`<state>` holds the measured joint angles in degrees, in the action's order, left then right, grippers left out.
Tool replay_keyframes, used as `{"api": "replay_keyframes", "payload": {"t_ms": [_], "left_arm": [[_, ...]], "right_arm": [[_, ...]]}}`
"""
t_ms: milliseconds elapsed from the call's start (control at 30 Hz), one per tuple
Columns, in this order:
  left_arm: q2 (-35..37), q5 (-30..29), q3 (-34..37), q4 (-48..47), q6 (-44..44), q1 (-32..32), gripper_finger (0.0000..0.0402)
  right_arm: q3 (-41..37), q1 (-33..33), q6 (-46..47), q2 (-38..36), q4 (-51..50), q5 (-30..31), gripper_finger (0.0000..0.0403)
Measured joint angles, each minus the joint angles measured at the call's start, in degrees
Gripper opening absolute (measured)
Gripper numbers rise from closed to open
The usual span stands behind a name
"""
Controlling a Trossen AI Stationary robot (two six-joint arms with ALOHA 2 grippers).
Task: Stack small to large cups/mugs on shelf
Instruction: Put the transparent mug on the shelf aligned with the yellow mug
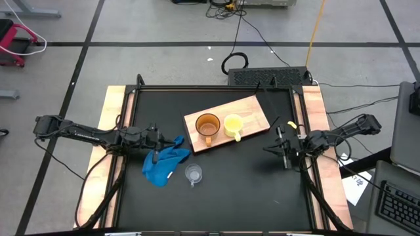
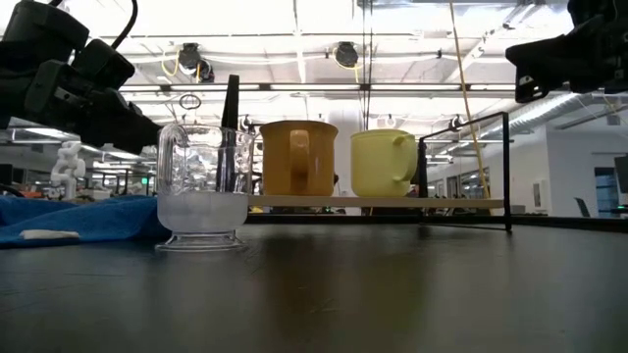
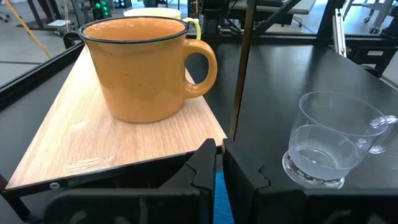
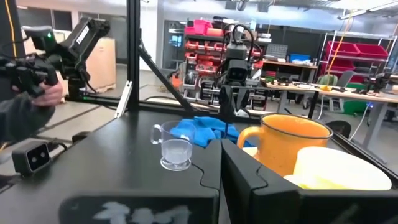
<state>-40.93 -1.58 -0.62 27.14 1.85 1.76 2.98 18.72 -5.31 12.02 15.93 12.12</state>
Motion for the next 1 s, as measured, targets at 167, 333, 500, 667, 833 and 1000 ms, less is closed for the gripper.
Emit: {"api": "replay_keyframes", "payload": {"t_ms": [167,333,500,667,833,1000], "left_arm": [[0.02,0.04,0.0,0.06,2.72,0.0,0.0031],[0.0,4.47,-2.77,-2.1,4.69,0.87,0.003],[0.0,6.08,-10.04,-5.91,1.21,4.93,0.003],[-0.84,4.32,-21.71,-21.22,-1.21,8.71,0.0031],[-5.33,1.59,-30.76,-30.77,-1.98,10.55,0.0031],[-14.42,1.53,-38.15,-37.78,-2.33,12.0,0.0031]], "right_arm": [[-0.06,0.0,-1.63,0.12,-0.12,0.0,0.0],[-0.1,0.0,-1.85,0.12,-0.12,-0.11,0.0],[-0.15,0.0,-1.85,0.14,-0.49,-0.13,0.0],[-0.15,0.0,-1.82,0.14,-2.42,-0.15,0.0],[-0.15,0.0,-1.63,0.14,-2.55,-0.17,0.0],[-0.21,0.0,-1.5,0.14,-2.5,-0.2,0.0]]}}
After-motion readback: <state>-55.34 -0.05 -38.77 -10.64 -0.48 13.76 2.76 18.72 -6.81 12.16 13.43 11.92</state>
